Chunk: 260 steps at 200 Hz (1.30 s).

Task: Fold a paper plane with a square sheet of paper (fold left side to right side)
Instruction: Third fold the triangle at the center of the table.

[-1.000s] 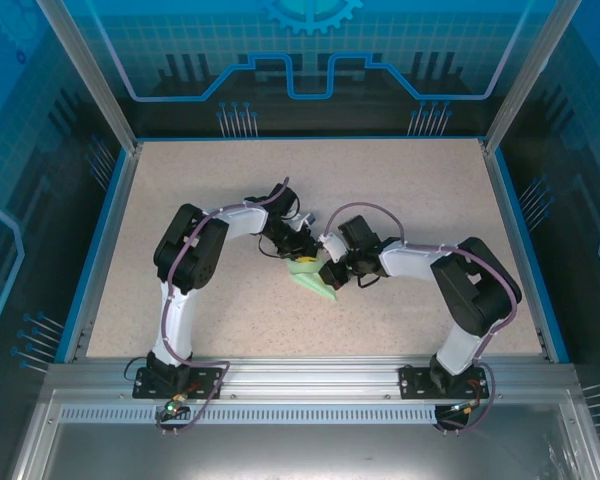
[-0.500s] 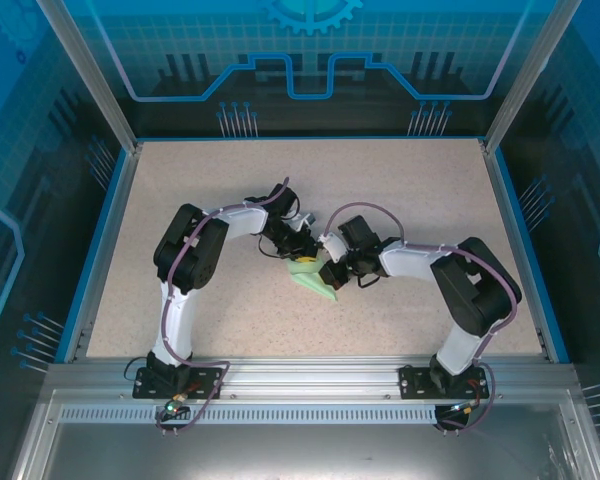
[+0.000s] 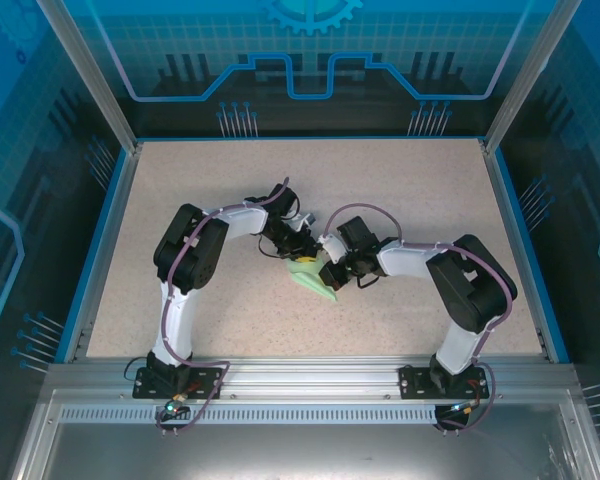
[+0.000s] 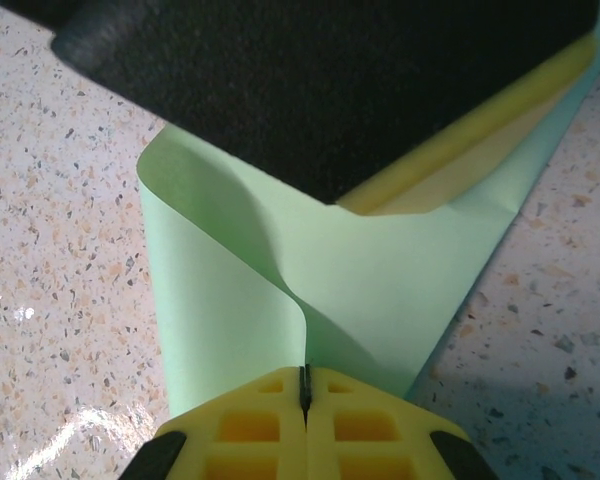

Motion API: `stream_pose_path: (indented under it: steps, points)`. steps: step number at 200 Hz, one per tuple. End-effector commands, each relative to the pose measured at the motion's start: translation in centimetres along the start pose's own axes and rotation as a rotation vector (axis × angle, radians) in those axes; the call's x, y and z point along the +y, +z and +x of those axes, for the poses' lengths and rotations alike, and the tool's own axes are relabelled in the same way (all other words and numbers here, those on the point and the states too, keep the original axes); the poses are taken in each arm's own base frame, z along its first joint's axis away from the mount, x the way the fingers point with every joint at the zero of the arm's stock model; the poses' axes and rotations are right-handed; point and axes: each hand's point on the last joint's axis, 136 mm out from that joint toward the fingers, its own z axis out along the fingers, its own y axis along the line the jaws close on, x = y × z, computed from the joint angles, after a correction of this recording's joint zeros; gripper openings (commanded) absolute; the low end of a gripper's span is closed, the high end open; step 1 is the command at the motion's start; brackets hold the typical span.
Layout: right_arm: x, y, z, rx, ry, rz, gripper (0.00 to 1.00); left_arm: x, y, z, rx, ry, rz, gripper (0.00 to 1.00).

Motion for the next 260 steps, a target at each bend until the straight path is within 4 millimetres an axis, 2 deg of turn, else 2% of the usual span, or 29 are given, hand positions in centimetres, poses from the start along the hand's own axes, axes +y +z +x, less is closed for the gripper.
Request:
stream_pose_path:
  steps: [1,20,79,82,88,125,168,188,192,205,260]
  points:
    - [-0.2,-1.2,-1.3,-0.033,-0.007,0.028,0.00,2.1,1.6,2.3,0.072,-0.024,-0.057,0.15]
    - [-0.2,-1.3,-1.3,-0.030,-0.009,0.030,0.00,2.1,1.6,2.3,0.071,-0.022,-0.058,0.15]
    - [-0.7,0.4,0.4,0.031,0.010,0.030,0.00,2.1,1.6,2.3,0.073,-0.022,-0.056,0.15]
    - [-0.7,0.2,-0.6,0.013,0.004,0.031,0.00,2.1,1.6,2.3,0.072,-0.022,-0.056,0.15]
    - [-0.7,0.2,-0.8,0.011,0.000,0.032,0.00,2.1,1.6,2.3,0.073,-0.024,-0.055,0.15]
    - [-0.8,0.8,-0.1,0.042,0.004,0.038,0.00,2.0,1.6,2.3,0.072,-0.020,-0.054,0.15]
    - [0.0,0.9,0.9,0.071,-0.002,0.034,0.00,1.5,1.2,1.9,0.063,-0.007,-0.053,0.17]
    - [0.4,0.8,0.7,0.057,-0.002,0.025,0.00,1.3,1.1,1.7,0.060,-0.004,-0.051,0.17]
    - [0.4,0.9,1.8,0.077,0.008,0.024,0.00,1.3,1.1,1.7,0.061,-0.003,-0.051,0.17]
    - [0.5,0.8,2.0,0.068,0.013,0.021,0.00,1.2,1.1,1.7,0.061,-0.003,-0.051,0.18]
    - [1.7,-0.4,0.3,-0.005,-0.010,-0.020,0.00,1.6,1.3,1.9,0.064,-0.011,-0.058,0.18]
